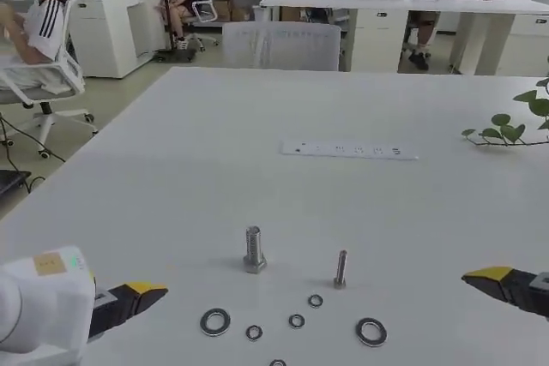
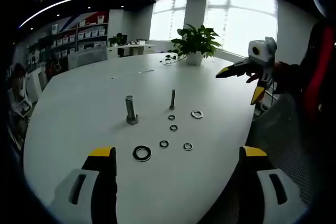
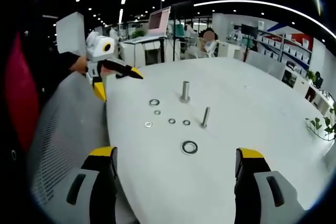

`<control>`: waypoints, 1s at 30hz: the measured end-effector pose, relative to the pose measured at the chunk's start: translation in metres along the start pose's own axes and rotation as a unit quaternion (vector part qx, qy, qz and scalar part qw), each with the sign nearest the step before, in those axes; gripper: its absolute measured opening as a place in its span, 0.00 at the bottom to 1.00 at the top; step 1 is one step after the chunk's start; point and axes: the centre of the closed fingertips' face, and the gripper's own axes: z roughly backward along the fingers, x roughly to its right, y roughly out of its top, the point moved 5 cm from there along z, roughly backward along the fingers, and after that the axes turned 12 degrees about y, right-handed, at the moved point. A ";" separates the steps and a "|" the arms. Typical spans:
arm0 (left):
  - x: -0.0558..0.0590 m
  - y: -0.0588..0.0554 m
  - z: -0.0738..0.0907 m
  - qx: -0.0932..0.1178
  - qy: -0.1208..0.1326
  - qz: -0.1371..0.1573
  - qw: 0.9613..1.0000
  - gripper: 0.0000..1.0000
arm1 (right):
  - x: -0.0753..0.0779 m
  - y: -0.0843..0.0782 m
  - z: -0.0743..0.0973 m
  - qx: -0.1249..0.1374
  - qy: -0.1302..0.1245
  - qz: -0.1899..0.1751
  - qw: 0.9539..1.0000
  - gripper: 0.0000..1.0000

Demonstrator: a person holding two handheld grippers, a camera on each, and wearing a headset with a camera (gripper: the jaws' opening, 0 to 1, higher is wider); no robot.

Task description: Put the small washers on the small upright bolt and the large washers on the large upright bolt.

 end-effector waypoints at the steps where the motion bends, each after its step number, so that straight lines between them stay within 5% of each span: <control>1: 0.000 0.000 0.000 0.000 -0.001 0.000 1.000 0.97 | 0.000 0.000 0.000 -0.001 0.000 0.001 1.000 0.94; 23: -0.002 -0.001 0.001 0.001 0.001 -0.001 1.000 0.97 | 0.001 0.000 -0.004 -0.017 0.012 0.008 1.000 0.93; 30: 0.000 0.000 0.000 0.003 -0.001 -0.001 1.000 0.96 | 0.006 -0.004 -0.010 -0.044 0.018 0.017 0.999 0.89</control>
